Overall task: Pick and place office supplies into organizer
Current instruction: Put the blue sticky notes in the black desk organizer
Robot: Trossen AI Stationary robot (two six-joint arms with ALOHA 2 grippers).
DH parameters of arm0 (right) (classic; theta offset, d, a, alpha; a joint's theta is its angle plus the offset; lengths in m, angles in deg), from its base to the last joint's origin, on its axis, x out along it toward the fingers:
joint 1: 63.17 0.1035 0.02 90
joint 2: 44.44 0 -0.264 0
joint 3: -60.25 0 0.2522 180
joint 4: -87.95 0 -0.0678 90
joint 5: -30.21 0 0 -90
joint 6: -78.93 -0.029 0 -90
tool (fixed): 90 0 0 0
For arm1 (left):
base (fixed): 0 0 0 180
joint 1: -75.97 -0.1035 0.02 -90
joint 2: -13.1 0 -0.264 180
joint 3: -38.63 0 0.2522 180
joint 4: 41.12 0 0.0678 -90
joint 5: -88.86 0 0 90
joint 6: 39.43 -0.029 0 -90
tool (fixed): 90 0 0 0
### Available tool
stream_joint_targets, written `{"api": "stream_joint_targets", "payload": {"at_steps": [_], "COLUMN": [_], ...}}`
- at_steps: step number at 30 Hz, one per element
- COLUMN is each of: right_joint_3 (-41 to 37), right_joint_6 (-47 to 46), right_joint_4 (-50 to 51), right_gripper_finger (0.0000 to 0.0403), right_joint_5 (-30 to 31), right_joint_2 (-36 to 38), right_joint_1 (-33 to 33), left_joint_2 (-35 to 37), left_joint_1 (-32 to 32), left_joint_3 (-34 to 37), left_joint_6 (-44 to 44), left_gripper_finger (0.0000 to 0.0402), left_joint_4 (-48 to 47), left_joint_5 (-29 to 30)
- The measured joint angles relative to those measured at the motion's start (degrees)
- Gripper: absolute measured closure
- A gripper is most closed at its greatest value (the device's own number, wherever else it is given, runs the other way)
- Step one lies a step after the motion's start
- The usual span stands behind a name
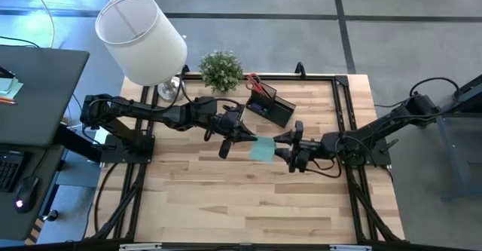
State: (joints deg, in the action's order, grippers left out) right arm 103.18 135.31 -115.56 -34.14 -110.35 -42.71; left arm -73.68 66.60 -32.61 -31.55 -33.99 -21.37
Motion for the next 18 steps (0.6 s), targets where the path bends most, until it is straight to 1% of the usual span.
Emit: {"api": "stream_joint_targets", "payload": {"at_steps": [4,10,18], "right_joint_3": [0.0,0.0,0.0], "right_joint_6": [-2.19,-2.38,-6.39], "right_joint_4": [-0.26,-0.2,4.29], "right_gripper_finger": [0.0203,0.0201,0.0201], "right_joint_5": [-0.45,-2.67,-4.97], "right_joint_2": [0.0,0.0,0.0], "right_joint_1": [-1.0,-2.08,-2.09], "left_joint_2": [0.0,0.0,0.0], "left_joint_1": [0.0,0.0,0.0], "left_joint_3": [0.0,0.0,0.0], "left_joint_6": [-0.02,-0.11,-0.18], "left_gripper_finger": [0.0402,0.0402,0.0402], "left_joint_4": [-0.05,-0.3,-0.44], "left_joint_5": [0.25,0.91,1.67]}}
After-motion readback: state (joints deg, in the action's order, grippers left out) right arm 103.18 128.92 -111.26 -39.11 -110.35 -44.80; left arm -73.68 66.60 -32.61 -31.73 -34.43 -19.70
